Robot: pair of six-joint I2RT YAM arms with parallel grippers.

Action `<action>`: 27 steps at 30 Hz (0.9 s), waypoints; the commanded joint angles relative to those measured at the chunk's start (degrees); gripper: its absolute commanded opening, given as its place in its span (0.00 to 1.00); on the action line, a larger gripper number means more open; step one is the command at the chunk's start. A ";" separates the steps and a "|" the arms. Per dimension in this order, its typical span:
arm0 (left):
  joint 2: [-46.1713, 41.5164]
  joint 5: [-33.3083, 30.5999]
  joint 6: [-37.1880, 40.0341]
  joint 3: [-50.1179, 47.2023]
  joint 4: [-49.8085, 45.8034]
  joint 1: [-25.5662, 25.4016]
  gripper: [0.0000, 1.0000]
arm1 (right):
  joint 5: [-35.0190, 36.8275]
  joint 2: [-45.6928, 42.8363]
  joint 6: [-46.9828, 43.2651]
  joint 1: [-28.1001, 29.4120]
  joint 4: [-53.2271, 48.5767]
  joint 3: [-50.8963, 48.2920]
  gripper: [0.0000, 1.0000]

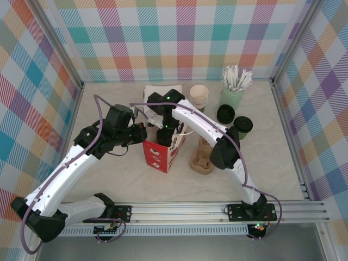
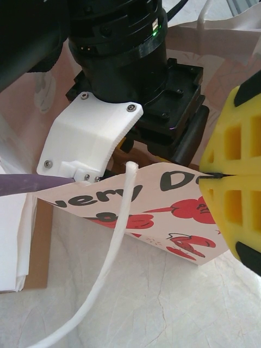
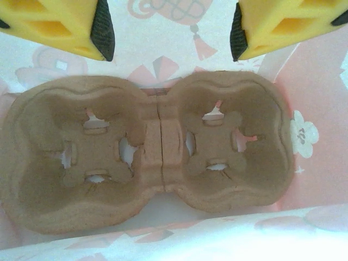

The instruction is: Pack the takeout coffee

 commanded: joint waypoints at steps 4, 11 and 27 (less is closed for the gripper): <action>-1.46 -0.15 -0.92 0.16 0.06 -0.43 0.04 | -0.62 -4.81 0.76 -0.09 0.29 2.84 0.71; -1.82 -2.77 -2.39 -0.82 -1.63 -0.41 0.04 | -2.37 -9.05 3.62 -1.36 2.37 4.40 0.82; -3.36 -6.03 -5.11 -3.03 -2.27 -0.42 0.04 | -5.01 -18.03 12.88 -6.16 8.93 7.21 0.93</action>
